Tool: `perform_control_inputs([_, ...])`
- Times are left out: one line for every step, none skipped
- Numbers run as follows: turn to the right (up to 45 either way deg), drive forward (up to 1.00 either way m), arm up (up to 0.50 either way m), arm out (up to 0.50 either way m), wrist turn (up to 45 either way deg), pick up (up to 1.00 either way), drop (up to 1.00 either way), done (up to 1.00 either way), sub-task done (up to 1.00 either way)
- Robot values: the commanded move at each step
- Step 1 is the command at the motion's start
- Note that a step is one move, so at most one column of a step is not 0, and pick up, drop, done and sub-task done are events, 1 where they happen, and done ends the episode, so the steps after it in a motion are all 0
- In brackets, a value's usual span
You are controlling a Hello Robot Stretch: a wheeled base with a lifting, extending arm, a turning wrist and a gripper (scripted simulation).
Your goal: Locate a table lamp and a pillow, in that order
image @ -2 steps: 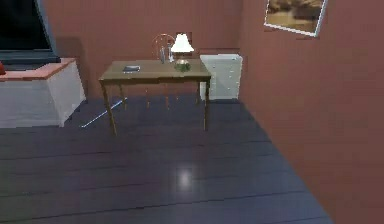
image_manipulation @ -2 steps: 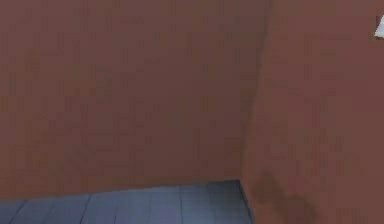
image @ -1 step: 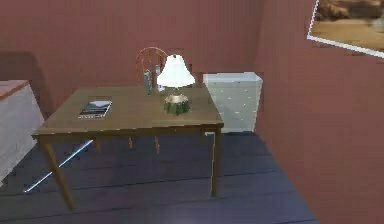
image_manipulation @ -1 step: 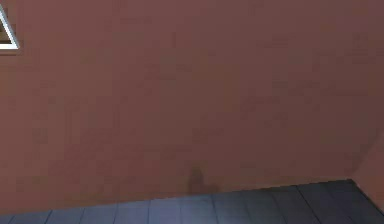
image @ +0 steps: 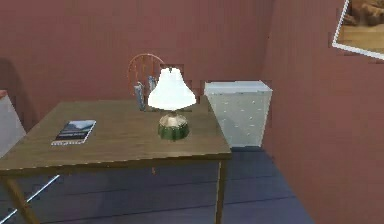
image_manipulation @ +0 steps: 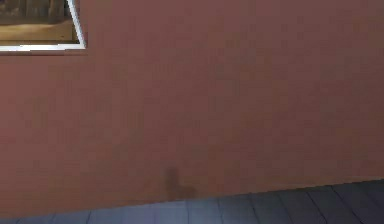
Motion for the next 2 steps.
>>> perform_control_inputs([0.0,0.00,0.00,0.00,0.0,0.00,0.00,0.00,1.00])
perform_control_inputs([-45.0,0.00,0.00,0.00,0.0,0.00,0.00,0.00,0.00])
